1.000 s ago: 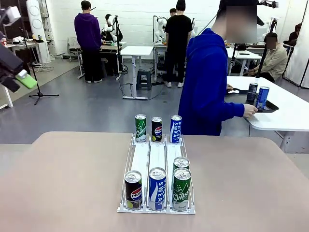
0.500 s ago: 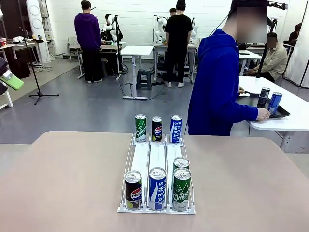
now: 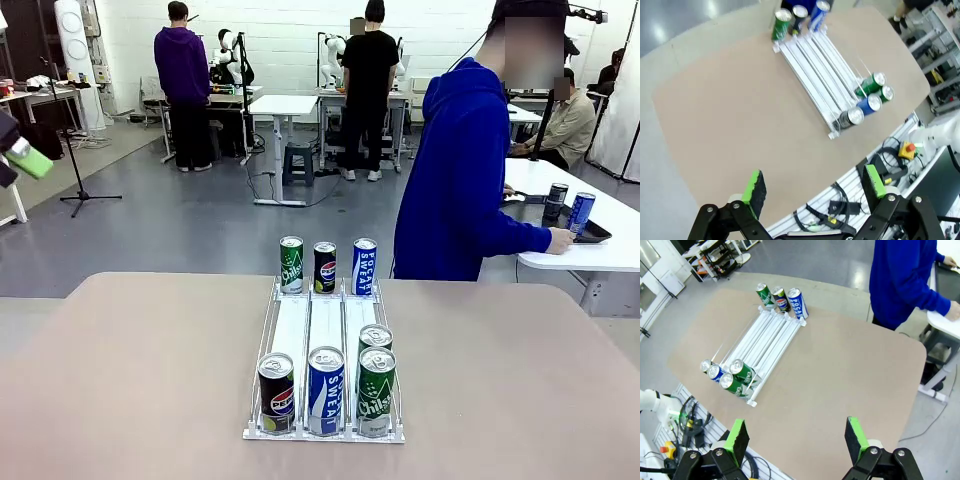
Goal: Retrieve and hand over the desired beverage to the person.
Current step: Place the picked can on the Handle tray extended by the person.
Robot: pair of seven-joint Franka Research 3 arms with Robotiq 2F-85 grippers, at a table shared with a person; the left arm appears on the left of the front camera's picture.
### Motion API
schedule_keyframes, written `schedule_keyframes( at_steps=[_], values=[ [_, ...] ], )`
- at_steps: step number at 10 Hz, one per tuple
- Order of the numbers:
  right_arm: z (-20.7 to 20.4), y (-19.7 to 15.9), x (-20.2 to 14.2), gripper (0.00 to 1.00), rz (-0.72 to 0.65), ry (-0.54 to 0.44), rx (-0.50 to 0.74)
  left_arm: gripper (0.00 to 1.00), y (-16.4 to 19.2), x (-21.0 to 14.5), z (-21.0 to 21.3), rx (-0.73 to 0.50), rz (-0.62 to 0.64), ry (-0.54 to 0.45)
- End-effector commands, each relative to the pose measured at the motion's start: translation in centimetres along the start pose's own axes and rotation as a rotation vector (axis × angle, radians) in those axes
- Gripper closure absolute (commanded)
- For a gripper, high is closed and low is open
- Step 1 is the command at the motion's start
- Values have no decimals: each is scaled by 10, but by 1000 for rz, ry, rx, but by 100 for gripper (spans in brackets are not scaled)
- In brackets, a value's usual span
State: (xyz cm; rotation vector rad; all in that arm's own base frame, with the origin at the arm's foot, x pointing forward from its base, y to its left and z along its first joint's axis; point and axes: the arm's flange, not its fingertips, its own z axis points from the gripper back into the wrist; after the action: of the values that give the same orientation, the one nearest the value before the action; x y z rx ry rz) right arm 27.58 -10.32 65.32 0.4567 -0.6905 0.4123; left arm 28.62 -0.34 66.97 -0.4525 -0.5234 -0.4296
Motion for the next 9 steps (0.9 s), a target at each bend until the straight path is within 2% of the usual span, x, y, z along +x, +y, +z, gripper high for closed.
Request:
schedule_keyframes(
  at_steps=[1,2,9],
  values=[
    [-1,0,0,0,6,-6,19,0,-1,-2,-6,4,10,-85],
    [-1,0,0,0,6,-6,19,0,0,0,0,0,0,0],
    [-1,0,0,0,6,-6,19,0,0,0,0,0,0,0]
  ],
)
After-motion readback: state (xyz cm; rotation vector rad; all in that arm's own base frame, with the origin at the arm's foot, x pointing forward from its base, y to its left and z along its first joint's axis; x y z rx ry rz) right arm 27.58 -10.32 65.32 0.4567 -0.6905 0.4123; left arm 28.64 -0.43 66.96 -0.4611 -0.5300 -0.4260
